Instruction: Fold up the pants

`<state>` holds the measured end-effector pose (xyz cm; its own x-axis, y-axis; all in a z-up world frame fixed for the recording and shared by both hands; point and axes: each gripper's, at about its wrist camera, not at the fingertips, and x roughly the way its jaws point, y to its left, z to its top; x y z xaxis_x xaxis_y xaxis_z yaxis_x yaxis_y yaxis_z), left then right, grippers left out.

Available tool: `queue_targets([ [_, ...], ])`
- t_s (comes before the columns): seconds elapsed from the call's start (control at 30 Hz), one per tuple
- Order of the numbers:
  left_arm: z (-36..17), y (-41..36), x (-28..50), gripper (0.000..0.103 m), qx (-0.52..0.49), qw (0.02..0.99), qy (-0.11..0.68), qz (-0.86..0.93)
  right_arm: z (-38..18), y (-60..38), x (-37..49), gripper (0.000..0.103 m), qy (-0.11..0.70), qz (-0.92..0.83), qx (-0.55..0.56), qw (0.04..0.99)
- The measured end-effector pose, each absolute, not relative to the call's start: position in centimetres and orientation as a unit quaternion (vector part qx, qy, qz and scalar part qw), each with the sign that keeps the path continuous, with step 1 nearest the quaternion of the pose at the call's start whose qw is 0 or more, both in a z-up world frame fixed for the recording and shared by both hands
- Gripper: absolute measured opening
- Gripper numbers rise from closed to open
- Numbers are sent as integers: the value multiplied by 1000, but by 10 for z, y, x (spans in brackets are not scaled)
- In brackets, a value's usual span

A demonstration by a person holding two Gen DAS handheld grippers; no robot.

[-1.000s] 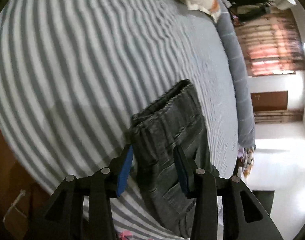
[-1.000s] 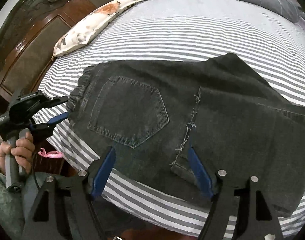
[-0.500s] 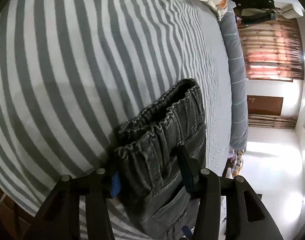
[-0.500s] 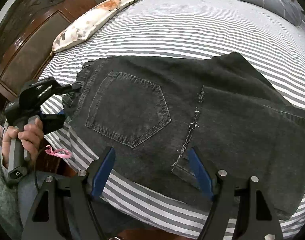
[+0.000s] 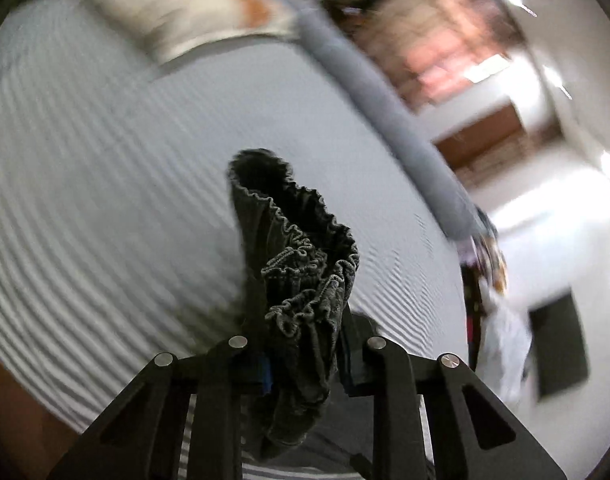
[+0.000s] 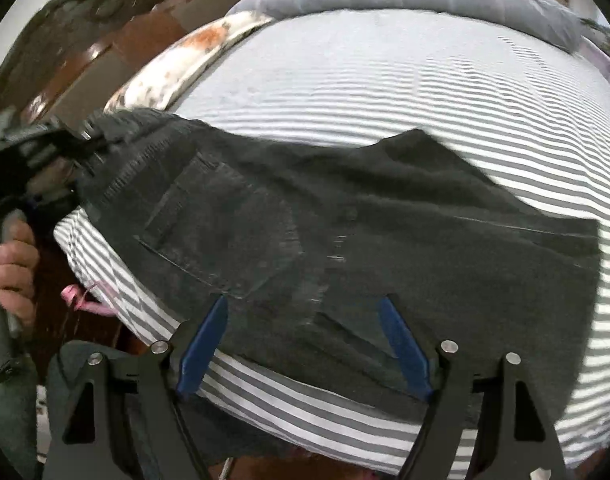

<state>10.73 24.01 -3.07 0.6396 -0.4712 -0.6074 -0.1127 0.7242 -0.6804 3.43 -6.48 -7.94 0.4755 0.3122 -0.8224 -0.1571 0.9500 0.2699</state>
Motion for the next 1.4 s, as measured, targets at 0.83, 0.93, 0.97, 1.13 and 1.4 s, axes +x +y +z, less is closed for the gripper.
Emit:
queue_targets([
  [0.83,-83,-149,49,32,22,819,494,-290,-107,-336,-45,78,438,-45,296,848],
  [0.93,-81,-151,44,47,14,805,505,-310,-110,-340,-44,78,436,-44,299,848],
  [0.97,-73,-149,40,49,10,805,496,-325,-110,-340,-43,78,436,-41,300,848],
  [1.13,-44,-110,28,69,-12,819,451,-355,-111,-330,-40,78,431,-14,305,849],
  [1.4,-74,-16,56,71,-21,849,484,-209,-95,-282,-10,61,420,66,250,870],
])
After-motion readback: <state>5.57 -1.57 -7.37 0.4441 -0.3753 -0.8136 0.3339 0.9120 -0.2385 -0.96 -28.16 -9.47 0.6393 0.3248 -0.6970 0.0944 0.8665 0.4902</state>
